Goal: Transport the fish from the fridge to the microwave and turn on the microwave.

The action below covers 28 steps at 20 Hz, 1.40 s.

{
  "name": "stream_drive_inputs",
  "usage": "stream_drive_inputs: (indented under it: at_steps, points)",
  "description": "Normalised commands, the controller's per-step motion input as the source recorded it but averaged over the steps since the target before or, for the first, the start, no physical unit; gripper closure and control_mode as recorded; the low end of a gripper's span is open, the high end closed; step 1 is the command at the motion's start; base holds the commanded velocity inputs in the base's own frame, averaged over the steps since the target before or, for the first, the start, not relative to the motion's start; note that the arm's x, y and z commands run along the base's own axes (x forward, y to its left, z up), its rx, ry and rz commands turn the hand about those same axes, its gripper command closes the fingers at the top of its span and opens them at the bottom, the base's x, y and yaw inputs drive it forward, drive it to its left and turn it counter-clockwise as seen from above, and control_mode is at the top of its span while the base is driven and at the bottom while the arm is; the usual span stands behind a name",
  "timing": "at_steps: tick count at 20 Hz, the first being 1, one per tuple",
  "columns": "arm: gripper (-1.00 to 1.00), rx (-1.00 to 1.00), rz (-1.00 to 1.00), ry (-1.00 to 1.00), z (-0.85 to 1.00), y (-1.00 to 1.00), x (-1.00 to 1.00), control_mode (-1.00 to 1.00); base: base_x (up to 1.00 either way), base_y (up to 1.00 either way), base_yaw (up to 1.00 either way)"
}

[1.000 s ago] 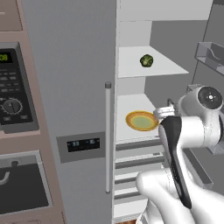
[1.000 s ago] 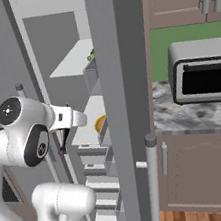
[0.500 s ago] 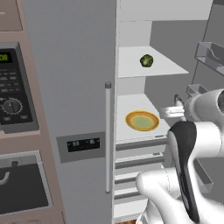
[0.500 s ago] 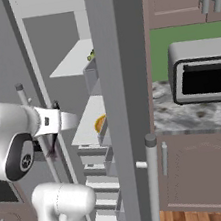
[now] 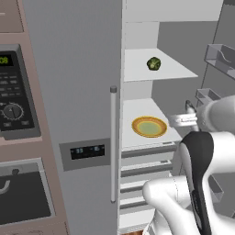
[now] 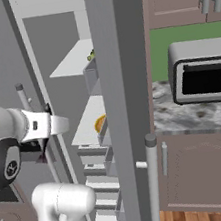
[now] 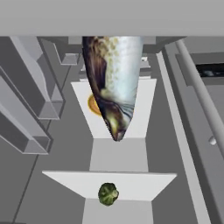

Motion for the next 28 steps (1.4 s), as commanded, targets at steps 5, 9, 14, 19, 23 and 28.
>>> stream_drive_inputs:
  at_steps: [5,9,14,19,23,28]
  points:
    - [1.00,0.00,0.00,-0.03,0.00,0.07,-0.23,-1.00,0.00,0.00,0.00]
    - [1.00,0.00,0.00,-0.08,0.00,0.08,-0.03,-1.00,0.00,0.00,0.00]
    - [1.00,0.00,0.00,-0.20,0.00,0.07,0.00,-1.00,0.00,0.00,0.00]
    - [1.00,0.00,0.00,-0.11,0.00,0.01,-0.01,-1.00,0.00,0.00,0.00]
    - [1.00,0.00,0.00,-0.01,0.00,0.02,-0.02,-1.00,0.00,0.00,0.00]
    - [1.00,0.00,0.00,0.00,0.00,0.00,0.00,-1.00,0.00,0.00,0.00]
